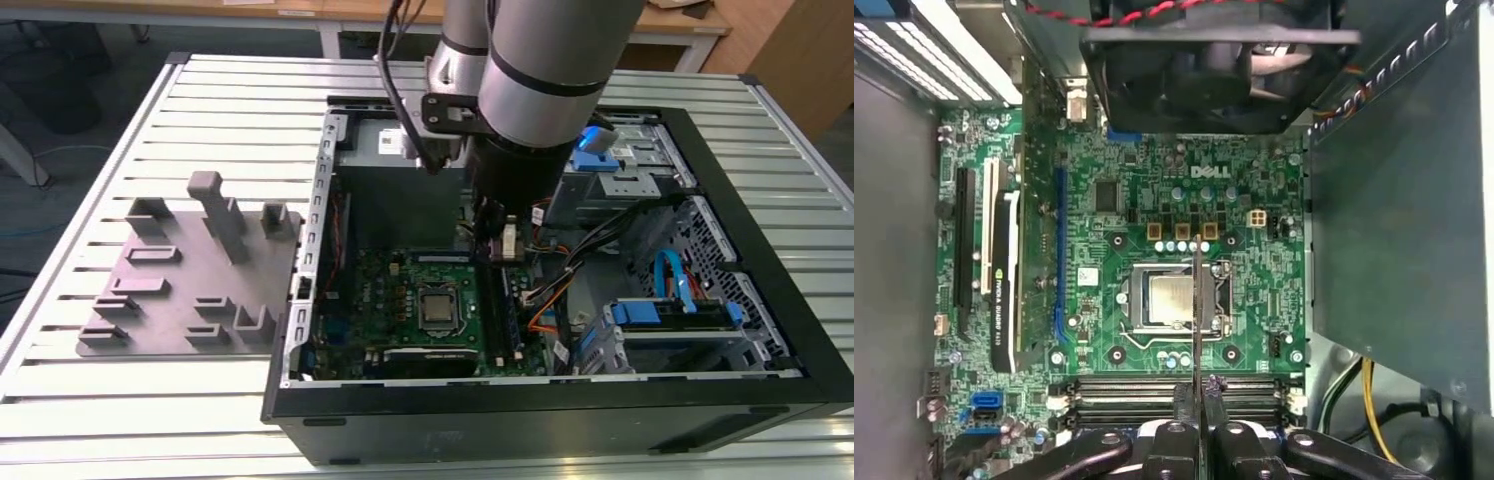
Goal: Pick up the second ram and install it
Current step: 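Pick up the second ram and move it above second insertion slot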
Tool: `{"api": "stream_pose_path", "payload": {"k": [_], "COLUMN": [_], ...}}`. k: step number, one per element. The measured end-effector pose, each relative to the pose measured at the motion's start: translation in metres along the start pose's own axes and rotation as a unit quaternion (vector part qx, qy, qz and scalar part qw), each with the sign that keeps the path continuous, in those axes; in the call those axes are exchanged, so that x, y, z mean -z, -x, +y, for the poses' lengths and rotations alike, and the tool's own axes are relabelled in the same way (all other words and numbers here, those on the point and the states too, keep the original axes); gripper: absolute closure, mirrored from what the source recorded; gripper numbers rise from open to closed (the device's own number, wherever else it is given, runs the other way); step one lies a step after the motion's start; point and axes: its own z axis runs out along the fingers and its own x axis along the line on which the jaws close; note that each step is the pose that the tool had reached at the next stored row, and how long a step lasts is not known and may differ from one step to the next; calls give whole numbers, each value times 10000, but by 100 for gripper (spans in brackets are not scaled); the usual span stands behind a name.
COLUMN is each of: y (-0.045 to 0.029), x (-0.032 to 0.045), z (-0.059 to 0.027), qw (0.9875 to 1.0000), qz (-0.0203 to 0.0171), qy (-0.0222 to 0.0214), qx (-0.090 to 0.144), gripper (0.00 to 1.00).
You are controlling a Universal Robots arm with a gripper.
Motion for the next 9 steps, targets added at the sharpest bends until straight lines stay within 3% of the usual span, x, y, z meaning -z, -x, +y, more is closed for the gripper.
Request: {"api": "stream_pose_path", "payload": {"k": [9], "y": [-15], "x": [-143], "z": [-11], "qw": [10000], "qz": [1], "qy": [0], "qx": [0], "gripper": [89]}}
